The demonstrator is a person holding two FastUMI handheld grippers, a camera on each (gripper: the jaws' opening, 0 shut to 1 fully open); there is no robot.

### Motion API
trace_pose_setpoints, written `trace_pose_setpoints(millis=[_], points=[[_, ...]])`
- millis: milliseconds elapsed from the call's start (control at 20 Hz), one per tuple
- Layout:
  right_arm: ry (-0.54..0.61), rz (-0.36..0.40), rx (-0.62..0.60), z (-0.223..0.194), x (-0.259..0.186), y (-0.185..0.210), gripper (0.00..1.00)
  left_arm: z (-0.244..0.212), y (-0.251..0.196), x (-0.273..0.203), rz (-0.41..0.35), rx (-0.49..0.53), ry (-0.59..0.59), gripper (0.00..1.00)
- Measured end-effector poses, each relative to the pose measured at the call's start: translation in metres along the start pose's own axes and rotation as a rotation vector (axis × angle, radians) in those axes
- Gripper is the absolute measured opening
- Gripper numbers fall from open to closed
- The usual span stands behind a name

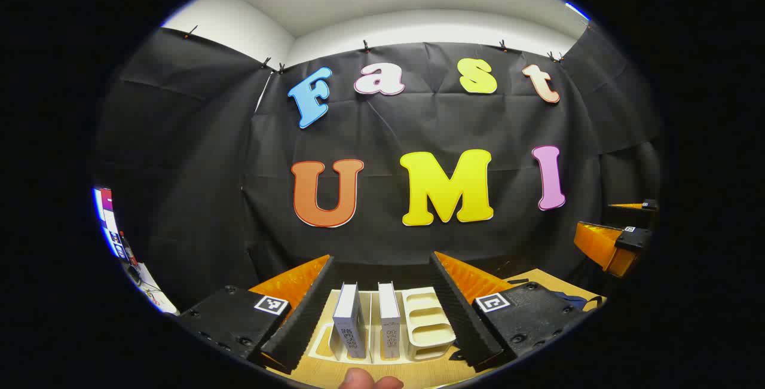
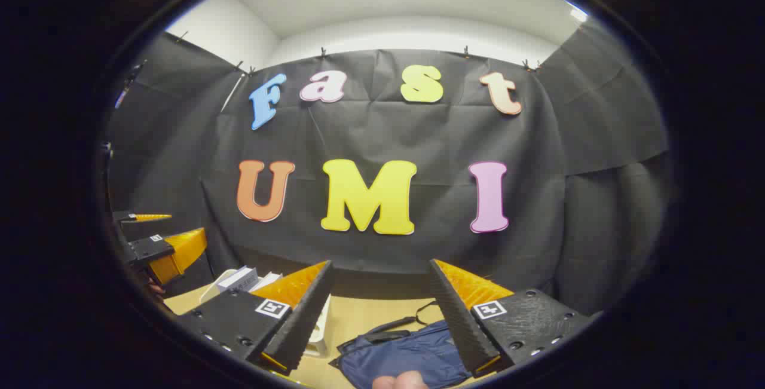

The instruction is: Open the schoolbag, grab two books from the bookshelf and put them into the schoolbag.

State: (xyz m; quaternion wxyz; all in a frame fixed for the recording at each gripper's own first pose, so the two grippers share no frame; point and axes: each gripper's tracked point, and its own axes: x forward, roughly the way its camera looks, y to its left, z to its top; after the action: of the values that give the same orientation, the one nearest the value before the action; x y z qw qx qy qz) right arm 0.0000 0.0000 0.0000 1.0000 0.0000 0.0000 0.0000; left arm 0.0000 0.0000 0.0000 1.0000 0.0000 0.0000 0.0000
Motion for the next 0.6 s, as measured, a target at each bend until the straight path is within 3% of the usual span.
trace_pose_setpoints(millis=[100,600], points=[[0.008,-0.007,0.002,-0.003,-0.002,-0.002,0.97,-0.001,0.001,-0.001,0.003,0.006,0.000,0.97],[0.023,-0.015,-0.032,-0.011,-0.014,-0.001,0.97,-0.001,-0.001,-0.005,0.000,0.004,-0.005,0.97]])
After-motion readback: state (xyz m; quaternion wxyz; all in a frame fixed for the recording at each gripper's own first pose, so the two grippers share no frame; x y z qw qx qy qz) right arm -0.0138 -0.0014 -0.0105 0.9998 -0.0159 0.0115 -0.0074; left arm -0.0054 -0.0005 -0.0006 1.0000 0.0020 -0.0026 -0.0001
